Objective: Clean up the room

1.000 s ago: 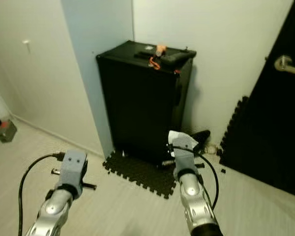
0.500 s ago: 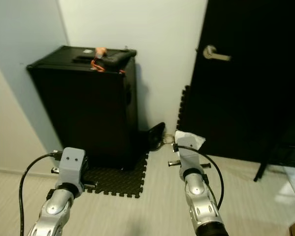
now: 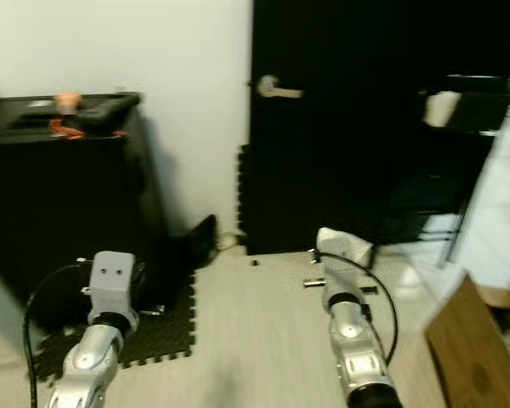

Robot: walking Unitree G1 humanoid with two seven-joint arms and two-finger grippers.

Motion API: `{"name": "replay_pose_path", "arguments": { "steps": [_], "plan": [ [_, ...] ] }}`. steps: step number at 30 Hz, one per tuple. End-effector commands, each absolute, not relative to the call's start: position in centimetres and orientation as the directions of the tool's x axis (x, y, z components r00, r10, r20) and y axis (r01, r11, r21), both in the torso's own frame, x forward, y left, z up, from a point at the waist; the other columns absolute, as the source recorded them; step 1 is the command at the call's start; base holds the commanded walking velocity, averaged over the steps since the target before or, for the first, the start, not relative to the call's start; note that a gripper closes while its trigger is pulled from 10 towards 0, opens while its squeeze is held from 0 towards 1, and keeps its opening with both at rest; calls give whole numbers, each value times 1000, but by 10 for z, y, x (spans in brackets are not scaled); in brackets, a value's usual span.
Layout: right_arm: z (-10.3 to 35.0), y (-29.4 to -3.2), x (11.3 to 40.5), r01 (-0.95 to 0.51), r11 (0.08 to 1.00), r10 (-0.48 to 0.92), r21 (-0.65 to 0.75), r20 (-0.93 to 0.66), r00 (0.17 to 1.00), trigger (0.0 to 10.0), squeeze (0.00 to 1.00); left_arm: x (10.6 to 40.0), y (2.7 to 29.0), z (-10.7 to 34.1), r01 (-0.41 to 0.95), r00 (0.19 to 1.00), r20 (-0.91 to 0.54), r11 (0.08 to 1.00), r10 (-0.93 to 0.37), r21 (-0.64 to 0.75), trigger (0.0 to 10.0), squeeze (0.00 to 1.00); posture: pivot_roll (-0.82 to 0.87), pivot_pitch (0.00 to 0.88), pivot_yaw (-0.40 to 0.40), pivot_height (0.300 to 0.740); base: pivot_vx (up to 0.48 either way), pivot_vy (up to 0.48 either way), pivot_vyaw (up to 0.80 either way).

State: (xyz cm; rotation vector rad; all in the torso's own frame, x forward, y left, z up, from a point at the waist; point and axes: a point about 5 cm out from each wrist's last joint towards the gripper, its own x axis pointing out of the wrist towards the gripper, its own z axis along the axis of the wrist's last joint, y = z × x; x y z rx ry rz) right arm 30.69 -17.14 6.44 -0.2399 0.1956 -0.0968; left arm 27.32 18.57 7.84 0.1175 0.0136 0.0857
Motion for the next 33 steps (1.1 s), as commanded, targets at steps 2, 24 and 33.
{"name": "replay_pose_path", "arguments": {
  "steps": [2, 24, 33],
  "plan": [
    [66, -173, 308, 73, 968, -118, -241, -174, 978, 10000, 0, 271, 182, 72, -70, 996, -42, 991, 75, 113, 10000, 0, -27, 9, -29, 740, 0, 0, -800],
    [71, -173, 315, 81, 969, -121, -234, -162, 979, 10000, 0, 280, 178, 72, -46, 993, -109, 999, 47, 12, 10000, 0, -33, 12, -25, 740, 0, 0, -800],
    [73, -173, 317, 83, 969, -121, -231, -156, 980, 10000, 0, 282, 175, 69, 9, 984, -176, 998, 1, 59, 10000, 0, -31, 13, -26, 740, 0, 0, -800]
  ]
}}
